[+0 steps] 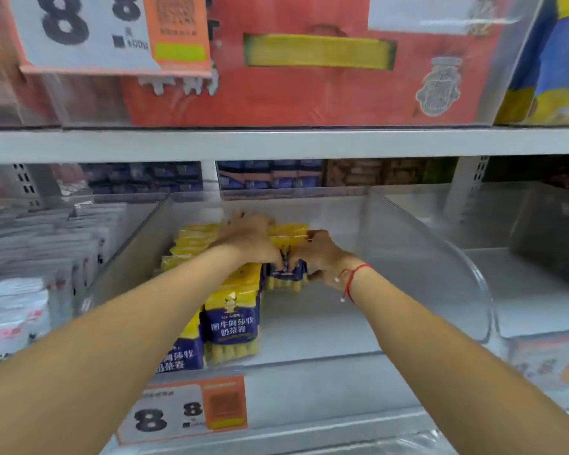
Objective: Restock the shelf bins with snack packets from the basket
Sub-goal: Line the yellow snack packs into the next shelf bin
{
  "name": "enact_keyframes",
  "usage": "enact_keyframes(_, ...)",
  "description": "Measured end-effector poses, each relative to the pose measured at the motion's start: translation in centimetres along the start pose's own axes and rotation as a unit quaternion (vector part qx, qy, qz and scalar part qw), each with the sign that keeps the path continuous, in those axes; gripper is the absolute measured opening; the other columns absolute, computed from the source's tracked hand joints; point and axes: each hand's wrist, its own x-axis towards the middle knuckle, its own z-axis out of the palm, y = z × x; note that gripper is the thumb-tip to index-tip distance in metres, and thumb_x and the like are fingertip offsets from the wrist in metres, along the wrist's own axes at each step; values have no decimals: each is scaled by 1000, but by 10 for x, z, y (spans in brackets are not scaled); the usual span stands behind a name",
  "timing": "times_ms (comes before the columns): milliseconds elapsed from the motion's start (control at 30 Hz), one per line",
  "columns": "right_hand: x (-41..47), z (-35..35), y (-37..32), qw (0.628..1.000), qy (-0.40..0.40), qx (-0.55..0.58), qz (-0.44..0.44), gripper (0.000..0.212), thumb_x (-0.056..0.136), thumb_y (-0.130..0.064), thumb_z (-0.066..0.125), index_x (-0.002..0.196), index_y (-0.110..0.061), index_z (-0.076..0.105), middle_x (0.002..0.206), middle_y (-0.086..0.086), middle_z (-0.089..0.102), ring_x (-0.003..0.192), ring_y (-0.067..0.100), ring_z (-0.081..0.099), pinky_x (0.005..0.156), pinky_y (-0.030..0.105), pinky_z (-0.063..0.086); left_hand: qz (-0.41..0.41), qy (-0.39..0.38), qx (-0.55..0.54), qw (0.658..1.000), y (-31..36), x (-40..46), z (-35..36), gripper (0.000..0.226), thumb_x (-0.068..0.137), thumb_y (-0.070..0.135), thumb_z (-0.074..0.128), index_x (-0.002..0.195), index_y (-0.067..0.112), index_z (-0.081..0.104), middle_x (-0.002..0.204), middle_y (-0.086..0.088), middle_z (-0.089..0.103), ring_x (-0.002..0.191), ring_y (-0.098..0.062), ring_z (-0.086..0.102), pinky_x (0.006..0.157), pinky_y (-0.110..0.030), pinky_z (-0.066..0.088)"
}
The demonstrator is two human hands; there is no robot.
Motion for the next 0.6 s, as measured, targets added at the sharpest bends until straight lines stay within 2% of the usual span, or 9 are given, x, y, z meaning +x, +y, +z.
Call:
enact_keyframes(33,2,-1,3,1000,5,-2,1,28,75,10,60,101,2,54,95,11,55,62,10,46,50,23,38,-4,20,-20,1000,0,-2,3,85,70,35,79,144,27,37,145,-5,39,136,-28,27,108,-40,30)
enact_keyframes(67,2,-1,4,1000,8,-11,-1,25,78,8,57,98,-6,54,98,9,54,66,11,48,54,22,40,-6,43,-37,998,0,-4,7,83,72,31,77,144,26,37,146,-4,38,137,-27,25,108,-40,29)
enact_keyframes(100,4,-1,6,1000,8,-23,-2,29,80,4,56,103,-13,53,104,9,51,77,15,51,63,22,45,-6,65,-51,997,-1,-6,10,80,73,28,75,144,26,38,146,-3,38,137,-26,24,109,-40,29)
enact_keyframes(167,6,0,7,998,11,-63,4,46,81,-4,57,121,-25,49,117,7,40,107,27,49,87,34,50,-1,96,-70,993,-3,-9,14,77,76,25,72,144,26,38,146,-1,38,137,-24,24,108,-39,29)
enact_keyframes(200,7,2,8,997,1,-71,7,51,81,-5,57,126,-26,46,120,7,40,116,30,47,94,39,49,5,104,-77,992,-3,-9,15,76,77,23,72,144,26,38,146,0,38,137,-24,25,108,-39,30)
enact_keyframes(333,8,9,9,998,-7,-62,-1,53,83,1,58,130,-8,36,121,17,57,111,32,57,93,48,50,11,112,-113,987,-7,-9,17,66,77,14,66,138,27,48,145,3,44,135,-24,31,109,-38,31)
enact_keyframes(400,8,12,10,998,-11,-56,-9,51,84,1,59,126,-10,33,122,17,58,108,31,59,92,48,51,6,107,-120,987,-8,-9,17,62,77,11,63,136,27,52,147,4,41,135,-24,32,110,-38,29)
enact_keyframes(500,6,13,10,998,-1,-61,-23,37,88,-2,57,119,-16,42,119,14,60,107,32,60,91,48,52,5,103,-106,989,-7,-10,16,60,79,13,61,137,27,51,148,3,39,136,-24,32,111,-39,29)
enact_keyframes(600,7,7,10,990,15,-133,-42,46,87,-5,59,131,-13,48,117,14,53,112,33,54,86,39,54,9,102,-85,991,-6,-12,15,58,81,15,60,138,26,49,149,1,38,135,-25,33,110,-39,30)
